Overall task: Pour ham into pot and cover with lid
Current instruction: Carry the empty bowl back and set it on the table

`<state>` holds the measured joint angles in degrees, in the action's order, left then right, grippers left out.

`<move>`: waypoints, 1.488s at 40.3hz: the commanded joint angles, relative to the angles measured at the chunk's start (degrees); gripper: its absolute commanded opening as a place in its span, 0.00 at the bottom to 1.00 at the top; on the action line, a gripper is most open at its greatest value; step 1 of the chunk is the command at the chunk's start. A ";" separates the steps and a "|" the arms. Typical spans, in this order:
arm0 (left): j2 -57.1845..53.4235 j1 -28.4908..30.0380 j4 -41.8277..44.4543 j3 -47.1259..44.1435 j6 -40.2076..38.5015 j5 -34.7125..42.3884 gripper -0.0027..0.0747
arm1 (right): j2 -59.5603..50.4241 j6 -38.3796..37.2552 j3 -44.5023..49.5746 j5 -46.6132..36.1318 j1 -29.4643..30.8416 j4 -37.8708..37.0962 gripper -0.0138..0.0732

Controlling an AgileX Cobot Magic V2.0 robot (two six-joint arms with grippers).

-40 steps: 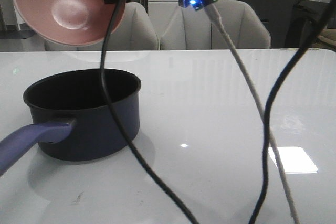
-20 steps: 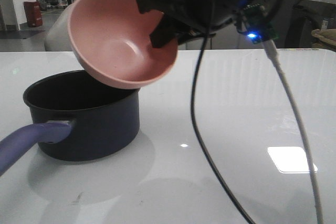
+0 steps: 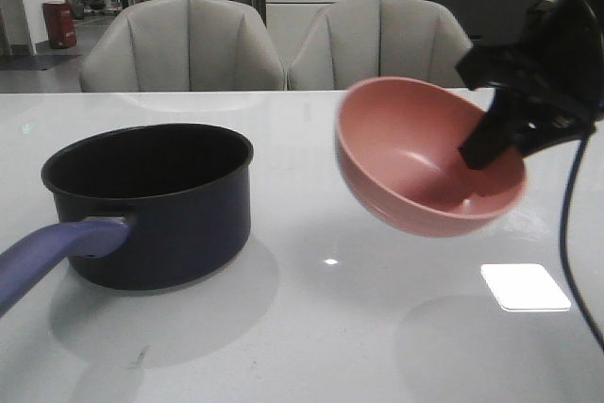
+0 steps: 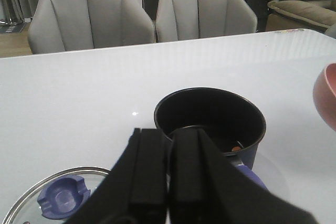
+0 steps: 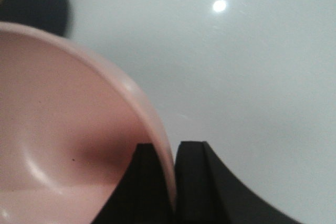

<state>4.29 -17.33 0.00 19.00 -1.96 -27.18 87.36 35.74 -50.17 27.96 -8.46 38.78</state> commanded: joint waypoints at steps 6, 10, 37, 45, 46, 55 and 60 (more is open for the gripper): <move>0.80 -0.53 -0.30 1.61 -0.12 4.73 0.18 | -2.21 -24.09 -1.57 3.40 3.49 -24.20 0.32; 0.80 -0.53 -0.30 1.61 -0.12 4.73 0.18 | -1.14 -28.64 -2.83 7.01 4.38 -27.11 0.32; 0.80 -0.53 -0.30 1.61 -0.12 4.73 0.18 | 10.13 -28.81 -14.68 17.14 6.04 -22.94 0.57; 0.80 -0.53 -0.30 1.61 -0.12 4.73 0.18 | 7.87 -25.77 -15.20 16.00 5.95 -23.11 0.65; 0.80 -0.53 -0.30 1.61 -0.12 4.73 0.18 | 7.02 -25.17 -15.20 16.14 5.95 -23.11 0.65; 0.80 -0.53 -0.30 1.61 -0.12 4.73 0.18 | -4.20 -20.80 -13.19 14.85 5.67 -23.11 0.65; 0.80 -0.53 -0.30 1.61 -0.12 4.73 0.18 | -12.51 -20.04 -9.22 10.28 5.51 -22.89 0.65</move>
<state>4.29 -17.33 0.00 19.00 -1.96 -27.18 81.89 14.38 -60.39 43.02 -2.98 15.12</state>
